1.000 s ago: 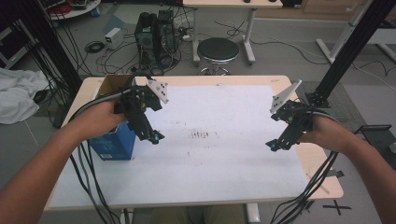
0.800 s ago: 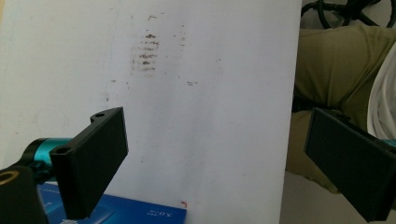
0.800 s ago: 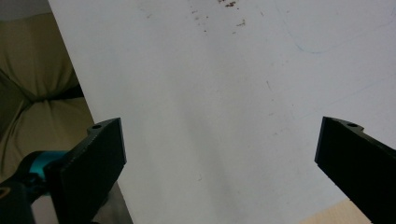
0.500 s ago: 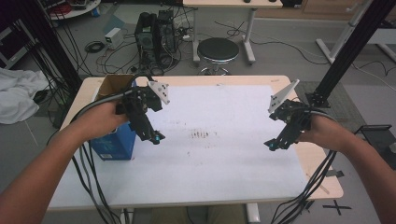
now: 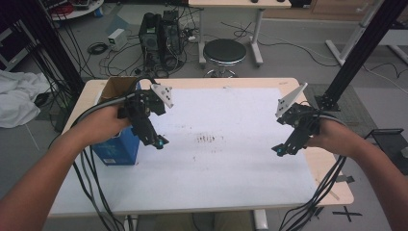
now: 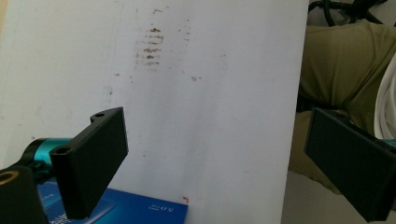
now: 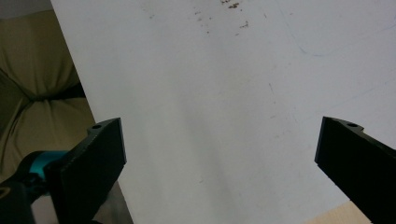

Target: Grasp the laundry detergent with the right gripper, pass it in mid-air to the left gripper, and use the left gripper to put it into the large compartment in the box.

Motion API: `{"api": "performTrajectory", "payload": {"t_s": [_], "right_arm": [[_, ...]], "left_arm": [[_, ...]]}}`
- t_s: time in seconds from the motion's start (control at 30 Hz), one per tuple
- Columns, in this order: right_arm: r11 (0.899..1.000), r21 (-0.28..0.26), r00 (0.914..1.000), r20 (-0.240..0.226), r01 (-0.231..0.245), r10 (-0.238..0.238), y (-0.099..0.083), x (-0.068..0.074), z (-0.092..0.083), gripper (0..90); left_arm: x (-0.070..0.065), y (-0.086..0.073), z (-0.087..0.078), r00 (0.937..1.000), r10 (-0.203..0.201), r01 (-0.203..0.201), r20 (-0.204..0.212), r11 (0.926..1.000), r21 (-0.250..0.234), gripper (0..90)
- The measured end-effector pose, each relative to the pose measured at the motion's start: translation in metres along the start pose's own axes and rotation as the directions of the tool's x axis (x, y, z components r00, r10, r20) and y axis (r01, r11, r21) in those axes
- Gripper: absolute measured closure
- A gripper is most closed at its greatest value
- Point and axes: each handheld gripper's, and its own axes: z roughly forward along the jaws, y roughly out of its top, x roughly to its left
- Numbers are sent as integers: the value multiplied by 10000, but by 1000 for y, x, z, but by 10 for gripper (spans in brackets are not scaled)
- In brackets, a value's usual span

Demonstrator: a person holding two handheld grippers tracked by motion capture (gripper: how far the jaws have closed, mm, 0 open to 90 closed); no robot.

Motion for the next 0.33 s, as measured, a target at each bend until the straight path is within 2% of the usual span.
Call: {"api": "performTrajectory", "payload": {"t_s": [0.07,0.13,0.17,0.33], "right_arm": [[10000,-4,10000,-36,-20,19,0,1,0,9],[10000,-8,10000,-24,28,-28,-1,0,0,9],[10000,17,10000,-25,-57,57,-1,1,0,9],[10000,-19,10000,1,-58,58,-2,0,-1,9]], "left_arm": [[1,0,0,10000,51,-51,-2,10000,31,62],[0,-1,1,9999,-133,133,-12,9999,-93,62],[2,-1,0,10000,21,-21,11,10000,63,62],[2,-1,0,10000,-55,55,-27,10000,-20,62]]}}
